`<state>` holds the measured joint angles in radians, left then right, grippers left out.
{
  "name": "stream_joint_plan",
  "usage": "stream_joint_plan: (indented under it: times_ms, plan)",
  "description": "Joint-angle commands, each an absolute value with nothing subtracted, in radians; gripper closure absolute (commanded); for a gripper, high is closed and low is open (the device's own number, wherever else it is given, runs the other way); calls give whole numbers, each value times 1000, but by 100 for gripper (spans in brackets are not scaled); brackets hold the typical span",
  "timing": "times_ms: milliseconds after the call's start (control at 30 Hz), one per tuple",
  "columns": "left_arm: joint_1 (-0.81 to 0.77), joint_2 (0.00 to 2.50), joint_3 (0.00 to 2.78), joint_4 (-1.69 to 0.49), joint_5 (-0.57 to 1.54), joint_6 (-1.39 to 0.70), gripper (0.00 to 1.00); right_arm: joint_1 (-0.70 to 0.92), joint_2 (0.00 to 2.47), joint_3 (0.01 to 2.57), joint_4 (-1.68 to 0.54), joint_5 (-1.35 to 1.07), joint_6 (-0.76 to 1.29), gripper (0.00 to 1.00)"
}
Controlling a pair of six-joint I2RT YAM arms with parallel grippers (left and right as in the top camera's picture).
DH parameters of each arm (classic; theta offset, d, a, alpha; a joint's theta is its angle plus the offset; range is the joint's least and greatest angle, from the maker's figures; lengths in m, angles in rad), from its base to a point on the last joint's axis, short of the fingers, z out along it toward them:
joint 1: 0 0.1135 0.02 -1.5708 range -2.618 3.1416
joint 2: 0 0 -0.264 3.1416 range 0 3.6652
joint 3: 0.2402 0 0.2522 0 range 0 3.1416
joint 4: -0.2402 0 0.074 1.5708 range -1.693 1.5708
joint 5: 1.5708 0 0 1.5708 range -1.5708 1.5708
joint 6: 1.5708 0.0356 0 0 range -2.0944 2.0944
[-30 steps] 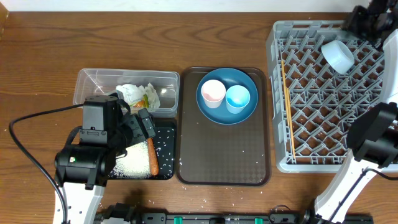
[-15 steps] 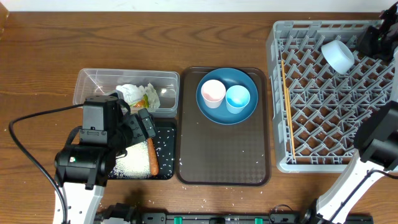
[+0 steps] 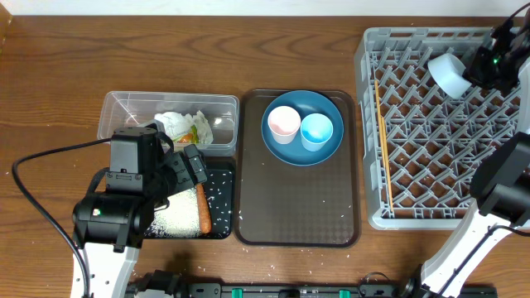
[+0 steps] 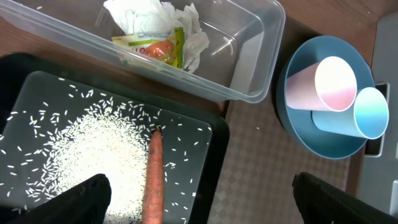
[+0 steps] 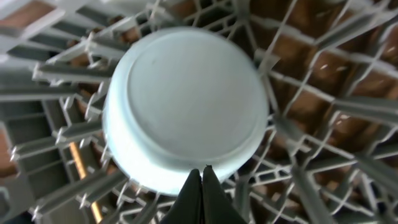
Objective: Sort waste into correct bins and load items into the dishwasher rack
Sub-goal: 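Open the right gripper and raise it above the rack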
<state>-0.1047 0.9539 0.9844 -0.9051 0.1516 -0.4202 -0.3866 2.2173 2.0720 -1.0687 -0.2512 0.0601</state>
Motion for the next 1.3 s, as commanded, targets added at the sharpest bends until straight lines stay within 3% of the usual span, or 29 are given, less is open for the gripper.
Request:
stream_joint_plan:
  times_ms: [0,700,1267]
  plan:
    - [-98,954,999,-905,157,-412,4,-369,2220,2065,-1093,-305,42,99]
    - [-98,954,999,-905,157,-412,4,-386,2226,2071,-937,-285,-2,99]
    - [-98,954,999,-905,157,-411,4,-378,2215,2071,-1043,-468,-2,99]
